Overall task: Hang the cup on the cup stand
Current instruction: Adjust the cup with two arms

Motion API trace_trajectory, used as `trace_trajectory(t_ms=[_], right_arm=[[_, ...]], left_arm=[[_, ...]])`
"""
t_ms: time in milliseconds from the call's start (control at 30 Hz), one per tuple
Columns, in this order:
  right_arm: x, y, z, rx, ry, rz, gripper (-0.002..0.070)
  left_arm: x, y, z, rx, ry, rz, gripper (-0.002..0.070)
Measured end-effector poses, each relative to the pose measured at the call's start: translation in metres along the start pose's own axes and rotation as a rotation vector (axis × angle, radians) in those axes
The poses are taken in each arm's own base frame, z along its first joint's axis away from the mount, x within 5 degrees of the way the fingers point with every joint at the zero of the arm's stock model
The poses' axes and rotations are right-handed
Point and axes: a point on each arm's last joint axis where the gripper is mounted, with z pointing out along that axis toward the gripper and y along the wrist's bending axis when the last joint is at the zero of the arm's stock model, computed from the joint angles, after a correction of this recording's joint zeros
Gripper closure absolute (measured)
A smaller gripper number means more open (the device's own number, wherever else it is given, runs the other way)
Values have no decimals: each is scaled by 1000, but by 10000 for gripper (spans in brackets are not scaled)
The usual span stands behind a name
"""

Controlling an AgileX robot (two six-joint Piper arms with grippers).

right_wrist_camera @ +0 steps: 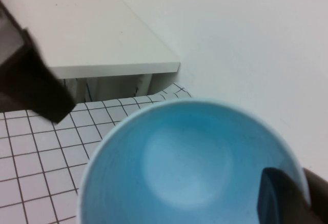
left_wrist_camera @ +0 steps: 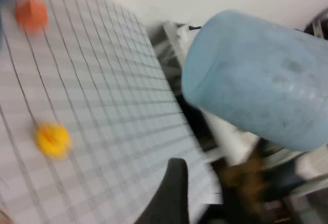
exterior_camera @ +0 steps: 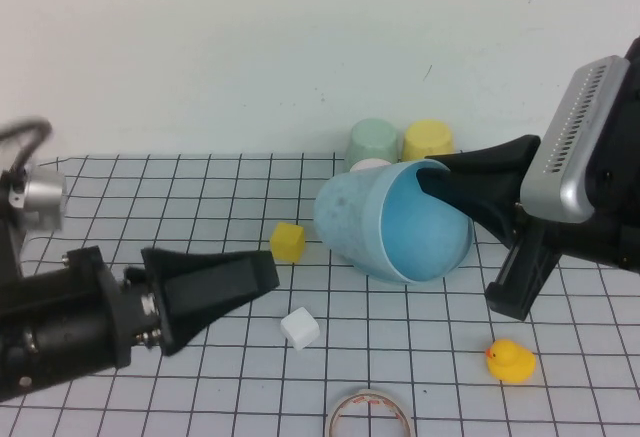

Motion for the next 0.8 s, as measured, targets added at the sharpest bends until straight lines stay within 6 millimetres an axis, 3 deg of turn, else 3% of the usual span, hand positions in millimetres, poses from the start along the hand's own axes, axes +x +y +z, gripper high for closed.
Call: trace_trajectory(t_ms=[100,267,533,667,800], right_arm=[[0,0,0,0,0,-2,660],[0,0,0,0,0,-2,660],[0,0,0,0,0,-28,660],[1,-1,0,13,9,-42,660],[2,-3,0,33,24,-46,660]], left_arm=[[-5,3,0,-56,-34,250,-9],[-26,15,-3,-305,-98,446,13],[-51,19,-5,-518,57,777,223],[-60,20,-5,-628,91,968,247],[-54,25,13,-665,234,1224,251]])
